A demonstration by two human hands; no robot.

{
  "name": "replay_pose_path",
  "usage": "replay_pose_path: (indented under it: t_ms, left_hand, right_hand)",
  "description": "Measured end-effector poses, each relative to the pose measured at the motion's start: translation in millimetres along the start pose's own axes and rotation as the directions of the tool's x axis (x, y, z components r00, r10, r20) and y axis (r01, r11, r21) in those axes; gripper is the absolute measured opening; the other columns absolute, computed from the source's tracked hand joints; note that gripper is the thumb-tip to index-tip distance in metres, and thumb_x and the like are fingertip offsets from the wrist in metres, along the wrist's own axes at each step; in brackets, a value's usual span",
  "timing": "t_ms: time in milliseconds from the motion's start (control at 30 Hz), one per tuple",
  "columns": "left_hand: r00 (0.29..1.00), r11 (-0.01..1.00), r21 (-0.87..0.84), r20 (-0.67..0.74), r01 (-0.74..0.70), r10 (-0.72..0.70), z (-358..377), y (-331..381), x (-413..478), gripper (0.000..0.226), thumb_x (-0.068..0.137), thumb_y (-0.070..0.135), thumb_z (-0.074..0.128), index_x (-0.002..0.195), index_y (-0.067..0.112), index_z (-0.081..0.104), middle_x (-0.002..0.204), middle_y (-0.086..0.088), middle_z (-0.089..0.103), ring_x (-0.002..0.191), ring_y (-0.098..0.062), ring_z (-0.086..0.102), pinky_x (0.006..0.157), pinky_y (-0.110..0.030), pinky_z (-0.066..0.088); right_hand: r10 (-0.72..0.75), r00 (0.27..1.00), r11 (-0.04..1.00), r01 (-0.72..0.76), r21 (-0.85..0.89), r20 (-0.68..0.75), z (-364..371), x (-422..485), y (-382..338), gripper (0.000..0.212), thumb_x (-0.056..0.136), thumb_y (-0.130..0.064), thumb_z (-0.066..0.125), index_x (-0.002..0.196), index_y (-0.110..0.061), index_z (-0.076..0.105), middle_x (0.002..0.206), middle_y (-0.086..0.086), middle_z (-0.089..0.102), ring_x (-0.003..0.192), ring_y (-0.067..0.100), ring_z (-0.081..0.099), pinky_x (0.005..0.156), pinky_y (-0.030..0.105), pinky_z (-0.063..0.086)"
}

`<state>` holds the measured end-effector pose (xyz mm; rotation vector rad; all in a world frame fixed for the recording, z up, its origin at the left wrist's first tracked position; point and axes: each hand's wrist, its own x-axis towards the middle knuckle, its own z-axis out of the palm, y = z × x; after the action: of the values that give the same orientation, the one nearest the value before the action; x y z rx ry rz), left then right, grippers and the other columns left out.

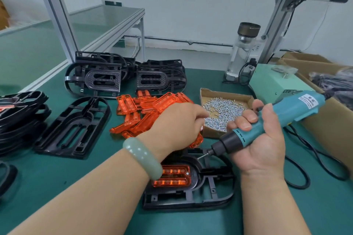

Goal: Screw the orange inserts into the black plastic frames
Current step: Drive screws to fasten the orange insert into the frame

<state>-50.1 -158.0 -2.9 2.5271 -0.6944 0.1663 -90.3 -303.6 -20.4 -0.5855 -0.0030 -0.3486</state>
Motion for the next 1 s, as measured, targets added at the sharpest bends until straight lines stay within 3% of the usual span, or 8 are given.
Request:
replay_pose_path:
  t_ms: [167,333,433,500,633,900,1000]
  left_hand:
    - [0.994,0.992,0.114,0.105,-0.047,0.035,21.9,2.4,43.7,0.033,0.095,0.023,0.045,0.125,0.030,0.058,0.121,-0.005,0.063,0.120,-0.028,0.048,0.100,-0.041,0.040]
    - [0.948,0.938,0.343,0.314,-0.058,-0.056,38.6,8.8,66.3,0.035,0.095,0.019,0.043,0.127,0.032,0.052,0.133,-0.002,0.052,0.139,-0.029,0.016,0.112,-0.051,0.007]
    - [0.906,0.914,0.406,0.391,-0.008,-0.165,41.5,11.2,73.8,0.028,0.095,0.022,0.044,0.120,0.027,0.056,0.135,-0.004,0.048,0.141,-0.033,0.008,0.111,-0.058,-0.005]
    - [0.898,0.902,0.430,0.387,0.026,-0.210,41.2,14.0,78.5,0.022,0.093,0.022,0.049,0.111,0.025,0.060,0.130,-0.006,0.051,0.138,-0.034,0.012,0.110,-0.059,-0.006]
    - [0.915,0.876,0.483,0.359,-0.012,-0.185,42.1,19.0,84.4,0.027,0.090,0.019,0.054,0.113,0.029,0.062,0.129,-0.003,0.054,0.137,-0.033,0.016,0.111,-0.059,-0.005]
    - [0.979,0.906,0.422,0.194,-0.025,-0.063,48.9,17.3,83.7,0.020,0.090,0.018,0.053,0.104,0.024,0.067,0.111,0.000,0.065,0.118,-0.026,0.046,0.112,-0.053,0.005]
    - [0.992,0.953,0.301,0.106,0.038,-0.073,48.5,18.3,83.1,0.020,0.089,0.016,0.052,0.098,0.022,0.069,0.102,0.002,0.068,0.106,-0.022,0.057,0.111,-0.048,0.012]
  right_hand:
    - [-0.006,1.000,1.000,0.006,-0.002,-0.026,-1.8,4.0,-1.4,0.016,0.082,-0.035,0.053,0.090,-0.022,0.052,0.058,-0.011,0.044,0.044,0.002,0.041,0.053,0.018,0.040]
    - [0.000,0.998,1.000,0.000,-0.003,-0.056,-2.7,4.5,0.8,0.018,0.081,-0.036,0.055,0.090,-0.020,0.053,0.057,-0.011,0.044,0.043,0.003,0.042,0.053,0.018,0.041]
    - [0.009,0.998,1.000,-0.009,0.008,-0.058,-2.6,4.9,1.1,0.017,0.081,-0.035,0.056,0.089,-0.021,0.054,0.058,-0.011,0.044,0.043,0.002,0.042,0.052,0.018,0.041]
    - [0.011,0.998,1.000,-0.011,0.008,-0.058,-2.6,5.1,1.3,0.017,0.082,-0.036,0.056,0.089,-0.021,0.054,0.058,-0.011,0.044,0.043,0.003,0.042,0.052,0.017,0.042]
    - [0.015,0.997,1.000,-0.015,0.001,-0.069,-3.1,4.6,1.4,0.018,0.082,-0.036,0.056,0.090,-0.020,0.054,0.058,-0.011,0.044,0.043,0.003,0.041,0.051,0.018,0.043]
    - [0.020,0.997,1.000,-0.019,0.008,-0.076,-1.9,5.3,1.6,0.017,0.080,-0.036,0.056,0.089,-0.021,0.053,0.057,-0.011,0.044,0.043,0.003,0.041,0.051,0.017,0.042]
    - [0.021,0.997,1.000,-0.020,0.016,-0.071,-2.7,5.7,1.6,0.017,0.081,-0.036,0.056,0.088,-0.021,0.054,0.058,-0.011,0.043,0.043,0.003,0.041,0.052,0.017,0.043]
